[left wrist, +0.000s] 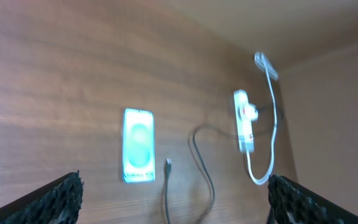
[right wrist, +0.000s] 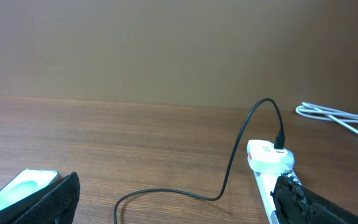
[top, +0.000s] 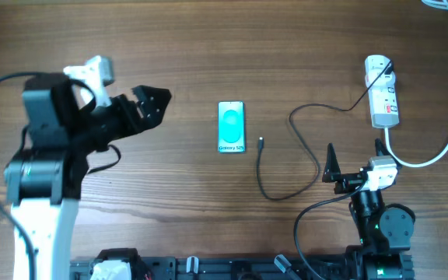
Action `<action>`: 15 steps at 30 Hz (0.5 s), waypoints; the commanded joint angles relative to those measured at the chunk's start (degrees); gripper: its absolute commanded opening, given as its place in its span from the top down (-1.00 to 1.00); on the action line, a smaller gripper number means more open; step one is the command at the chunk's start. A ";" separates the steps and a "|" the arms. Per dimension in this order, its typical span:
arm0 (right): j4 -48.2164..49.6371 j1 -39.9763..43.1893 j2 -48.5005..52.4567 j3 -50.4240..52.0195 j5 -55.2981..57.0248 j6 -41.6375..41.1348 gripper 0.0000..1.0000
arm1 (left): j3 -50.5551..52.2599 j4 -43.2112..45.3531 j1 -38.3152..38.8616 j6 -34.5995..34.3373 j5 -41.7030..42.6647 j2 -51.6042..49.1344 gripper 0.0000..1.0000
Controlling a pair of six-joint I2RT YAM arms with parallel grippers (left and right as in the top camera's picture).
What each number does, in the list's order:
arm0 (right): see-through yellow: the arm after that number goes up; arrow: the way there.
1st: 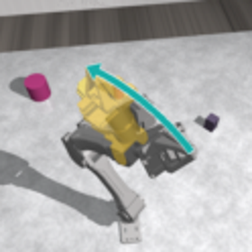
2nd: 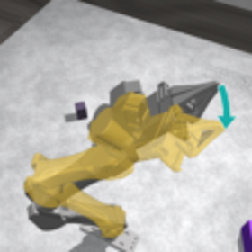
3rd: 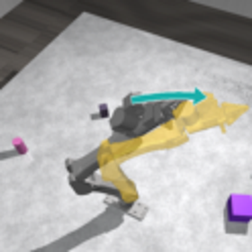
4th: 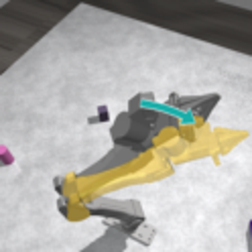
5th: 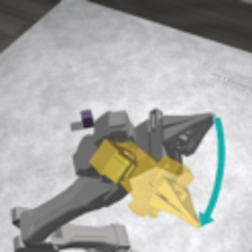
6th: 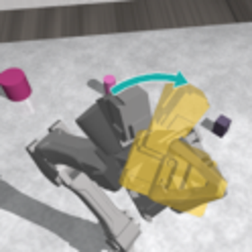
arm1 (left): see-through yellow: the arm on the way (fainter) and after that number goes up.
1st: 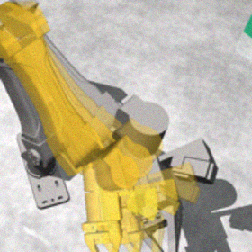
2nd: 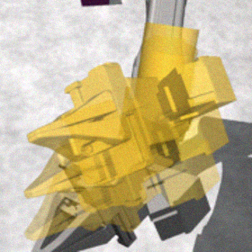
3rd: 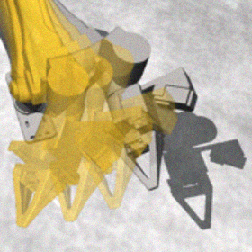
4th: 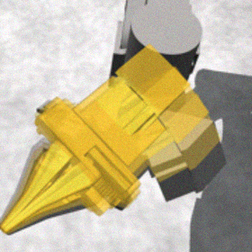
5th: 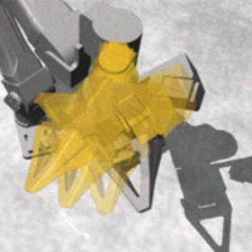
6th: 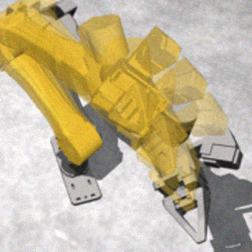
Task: Plug charger to phone and switch on socket
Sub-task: 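Move the left gripper forward over the Galaxy S25 phone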
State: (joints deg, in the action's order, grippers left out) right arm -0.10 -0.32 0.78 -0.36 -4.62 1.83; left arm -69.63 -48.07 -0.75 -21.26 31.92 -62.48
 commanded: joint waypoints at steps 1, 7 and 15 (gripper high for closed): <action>0.15 0.24 -0.50 0.07 0.76 0.11 -1.00 | -1.16 -1.90 5.84 0.02 0.98 -5.68 -0.99; 0.17 0.24 -0.50 0.07 0.76 0.13 -1.00 | -13.86 -14.93 20.48 -3.43 -19.19 -20.06 -0.99; 0.15 0.24 -0.50 0.07 0.76 0.13 -1.00 | -31.50 -26.64 27.12 -4.72 -25.70 -40.57 -1.00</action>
State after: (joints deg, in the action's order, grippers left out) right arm -0.12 -0.32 0.78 -0.36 -4.62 1.83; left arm -99.66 -74.65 24.73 -24.95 9.19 -98.24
